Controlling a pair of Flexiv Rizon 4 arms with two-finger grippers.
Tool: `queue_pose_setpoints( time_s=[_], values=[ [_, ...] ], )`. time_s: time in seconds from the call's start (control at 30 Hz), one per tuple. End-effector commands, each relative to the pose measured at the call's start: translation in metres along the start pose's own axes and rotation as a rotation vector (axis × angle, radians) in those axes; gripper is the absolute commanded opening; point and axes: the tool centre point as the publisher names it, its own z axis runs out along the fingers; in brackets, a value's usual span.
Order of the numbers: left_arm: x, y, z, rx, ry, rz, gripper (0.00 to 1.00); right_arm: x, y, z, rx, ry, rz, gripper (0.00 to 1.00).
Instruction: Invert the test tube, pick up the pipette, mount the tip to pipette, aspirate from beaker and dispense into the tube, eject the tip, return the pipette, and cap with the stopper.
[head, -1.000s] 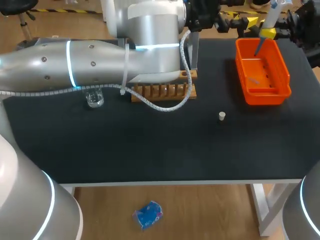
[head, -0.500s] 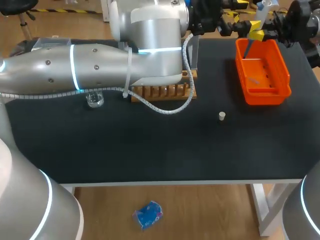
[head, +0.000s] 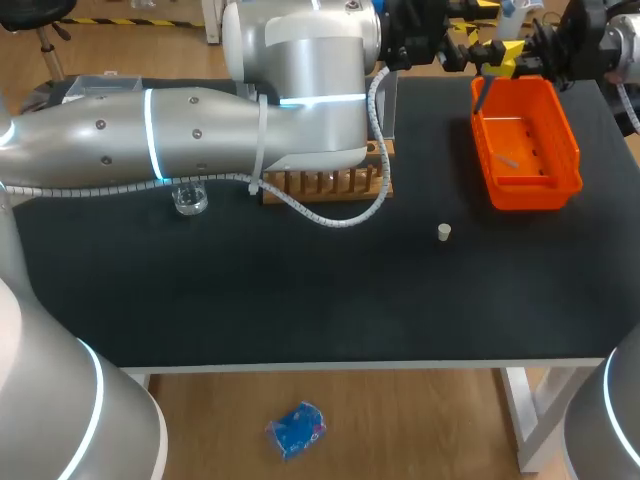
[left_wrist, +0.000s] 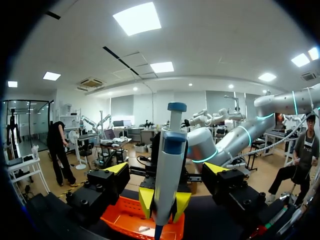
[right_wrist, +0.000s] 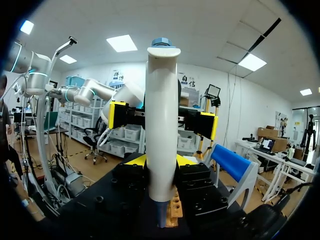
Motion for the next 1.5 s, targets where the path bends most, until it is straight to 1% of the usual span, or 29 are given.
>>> queue_pose_setpoints(
  time_s=[0.03, 0.1, 0.17, 0.2, 0.3, 0.33, 0.37, 0.4, 0.43, 0.5, 0.53, 0.6, 0.67, 0.73, 1.13, 1.17, 1.2, 1.3, 1.37, 1.5],
  values=[
    [-0.001, 0.000, 0.002, 0.005, -0.002, 0.000, 0.75, -0.003, 0.000, -0.001, 0.000, 0.004, -0.001, 0.00],
    [-0.001, 0.000, 0.002, 0.007, -0.002, 0.000, 0.73, -0.003, 0.000, -0.001, 0.000, 0.004, -0.002, 0.00],
    [-0.002, 0.001, 0.002, 0.008, 0.000, -0.001, 0.60, -0.003, 0.000, -0.001, 0.001, 0.004, -0.002, 0.00],
    [-0.002, 0.001, 0.003, 0.009, 0.002, -0.002, 0.60, -0.003, 0.000, -0.001, 0.001, 0.004, -0.002, 0.00],
    [-0.002, 0.001, 0.004, 0.009, 0.006, -0.003, 0.70, -0.003, 0.000, 0.000, 0.000, 0.007, -0.002, 0.00],
    [-0.002, 0.001, 0.005, 0.010, 0.008, -0.002, 0.68, -0.003, 0.000, 0.000, 0.000, 0.008, -0.002, 0.00],
    [-0.001, 0.001, 0.005, 0.011, 0.010, -0.002, 0.60, -0.003, 0.000, 0.001, 0.000, 0.008, -0.001, 0.00],
    [-0.001, 0.001, 0.005, 0.011, 0.011, -0.001, 0.55, -0.003, 0.000, 0.000, 0.000, 0.008, -0.001, 0.00],
    [-0.001, 0.001, 0.006, 0.012, 0.012, -0.001, 0.53, -0.003, -0.001, 0.000, -0.001, 0.007, 0.000, 0.00],
    [-0.001, 0.001, 0.006, 0.014, 0.013, 0.000, 0.56, -0.002, -0.001, 0.000, 0.000, 0.008, 0.001, 0.00],
    [-0.001, 0.001, 0.006, 0.013, 0.013, 0.000, 0.53, -0.002, -0.001, 0.000, 0.000, 0.007, 0.001, 0.00],
    [-0.001, 0.001, 0.006, 0.014, 0.013, 0.001, 0.42, -0.002, -0.002, 0.000, 0.000, 0.006, 0.003, 0.00],
    [-0.001, 0.001, 0.006, 0.015, 0.011, 0.001, 0.28, -0.002, -0.002, 0.000, 0.000, 0.005, 0.003, 0.00],
    [-0.001, 0.001, 0.006, 0.016, 0.009, 0.001, 0.00, -0.002, -0.002, 0.000, 0.001, 0.005, 0.003, 0.00],
    [0.000, 0.002, 0.008, 0.011, 0.019, 0.000, 0.00, -0.002, -0.002, -0.001, 0.006, 0.004, 0.004, 0.00],
    [0.001, 0.003, 0.008, 0.011, 0.021, 0.000, 0.00, -0.001, -0.002, -0.001, 0.005, 0.004, 0.006, 0.18],
    [0.001, 0.002, 0.009, 0.010, 0.022, 0.001, 0.00, -0.001, -0.002, -0.001, 0.006, 0.005, 0.008, 1.00],
    [0.001, 0.000, 0.010, 0.000, 0.025, 0.009, 0.00, -0.001, -0.003, -0.003, 0.018, 0.006, 0.013, 1.00],
    [0.001, -0.002, 0.009, -0.006, 0.017, 0.011, 0.00, -0.001, -0.004, -0.006, 0.047, -0.005, 0.013, 1.00],
    [-0.001, -0.008, 0.000, -0.030, -0.074, 0.001, 0.00, -0.002, -0.009, -0.018, 0.095, -0.060, 0.037, 1.00]
  ],
)
